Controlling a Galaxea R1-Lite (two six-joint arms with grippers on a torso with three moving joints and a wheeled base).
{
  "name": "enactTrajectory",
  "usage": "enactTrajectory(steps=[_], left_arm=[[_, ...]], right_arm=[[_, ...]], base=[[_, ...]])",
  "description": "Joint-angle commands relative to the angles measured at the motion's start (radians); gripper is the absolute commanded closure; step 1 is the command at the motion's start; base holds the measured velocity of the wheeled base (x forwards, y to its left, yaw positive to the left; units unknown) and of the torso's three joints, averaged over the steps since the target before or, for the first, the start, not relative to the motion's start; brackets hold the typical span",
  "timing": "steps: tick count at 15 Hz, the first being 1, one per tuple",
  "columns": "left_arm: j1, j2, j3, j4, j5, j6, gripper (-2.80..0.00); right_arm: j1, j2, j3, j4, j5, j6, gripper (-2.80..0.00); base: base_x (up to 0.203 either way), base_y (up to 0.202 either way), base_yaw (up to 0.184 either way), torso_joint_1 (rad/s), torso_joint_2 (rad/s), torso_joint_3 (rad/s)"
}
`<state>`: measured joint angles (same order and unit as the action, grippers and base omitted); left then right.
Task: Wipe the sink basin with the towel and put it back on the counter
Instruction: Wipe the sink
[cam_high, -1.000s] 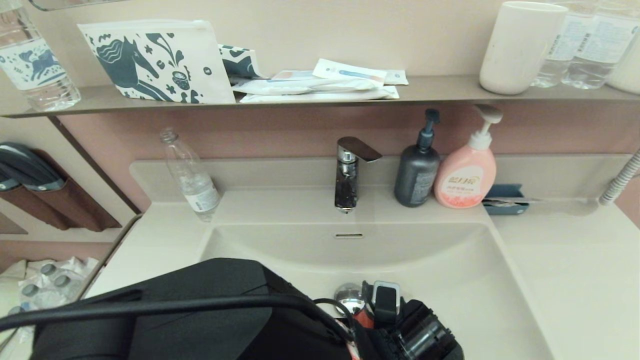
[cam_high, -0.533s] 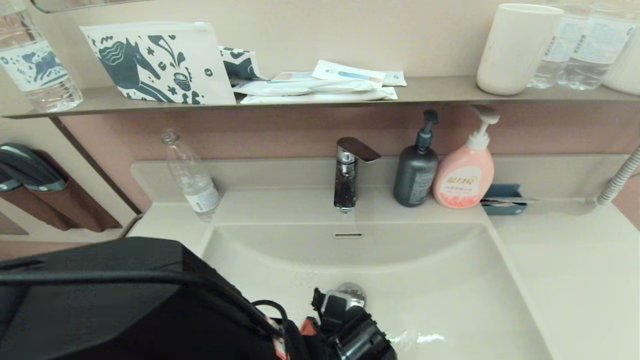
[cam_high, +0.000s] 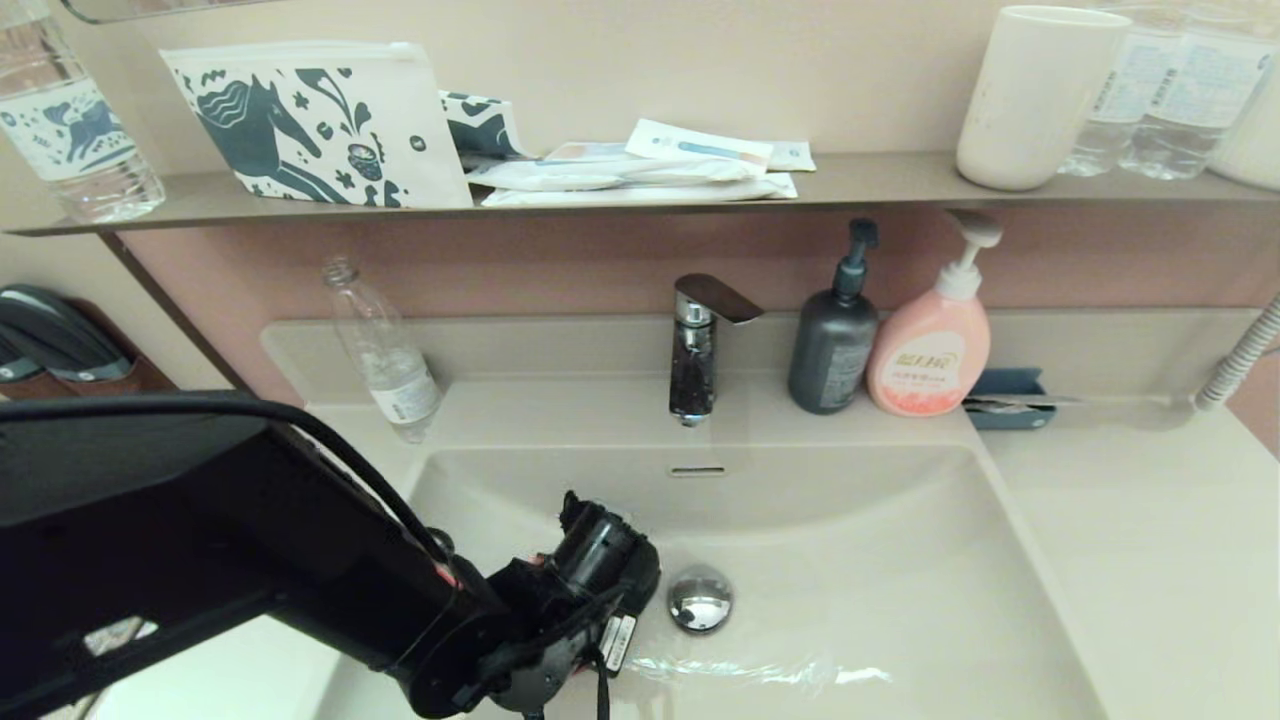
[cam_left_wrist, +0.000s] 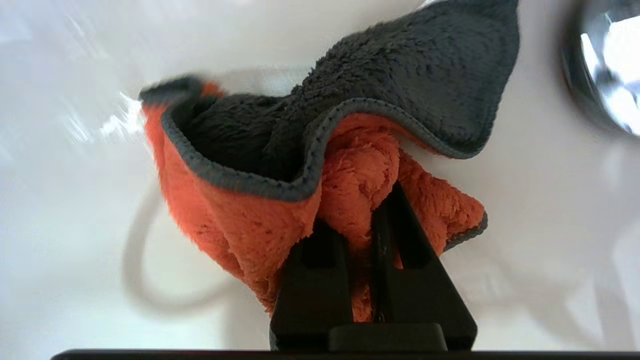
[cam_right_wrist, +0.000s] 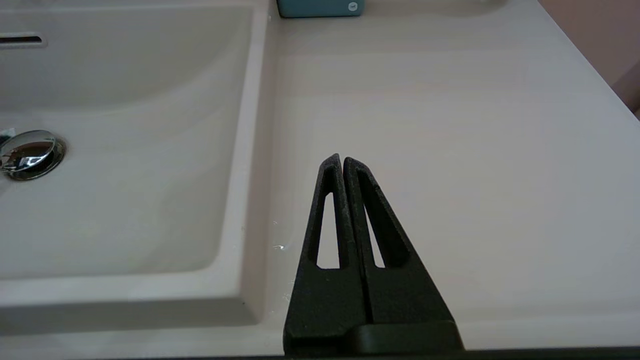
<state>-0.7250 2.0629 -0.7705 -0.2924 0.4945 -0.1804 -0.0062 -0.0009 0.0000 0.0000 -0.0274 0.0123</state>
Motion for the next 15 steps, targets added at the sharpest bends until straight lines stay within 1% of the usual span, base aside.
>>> enactTrajectory(steps=[1,3,4,8,9,10,12,15], left_arm=[[0.041,0.049,0.027,-0.185,0.004,0.058,0.00],[0.051,0.097,0.032,-0.333,0.006,0.113,0.00],[0.044,0.120,0.030,-0.389,0.008,0.126,0.00],[-0.002,0.202,-0.038,-0.560,0.031,0.131,0.00],[-0.015,0.230,-0.054,-0.617,0.036,0.142,0.00],[-0.039,0.243,-0.062,-0.646,0.039,0.156,0.00],[-0.074,0.252,-0.099,-0.664,0.046,0.170,0.00],[-0.112,0.270,-0.161,-0.666,0.101,0.163,0.00]], right_arm=[[0.000,0.001,0.000,0.000,0.000,0.000,0.00],[0.000,0.001,0.000,0.000,0.000,0.000,0.00],[0.000,0.001,0.000,0.000,0.000,0.000,0.00],[0.000,0.001,0.000,0.000,0.000,0.000,0.00],[0.000,0.001,0.000,0.000,0.000,0.000,0.00],[0.000,0.001,0.000,0.000,0.000,0.000,0.00],[0.000,0.001,0.000,0.000,0.000,0.000,0.00],[0.000,0.001,0.000,0.000,0.000,0.000,0.00]], base=[[0.000,0.000,0.000,0.000,0.00,0.000],[0.000,0.000,0.000,0.000,0.00,0.000],[0.000,0.000,0.000,0.000,0.00,0.000],[0.000,0.000,0.000,0.000,0.00,0.000],[0.000,0.000,0.000,0.000,0.00,0.000],[0.000,0.000,0.000,0.000,0.00,0.000],[0.000,0.000,0.000,0.000,0.00,0.000],[0.000,0.000,0.000,0.000,0.00,0.000]])
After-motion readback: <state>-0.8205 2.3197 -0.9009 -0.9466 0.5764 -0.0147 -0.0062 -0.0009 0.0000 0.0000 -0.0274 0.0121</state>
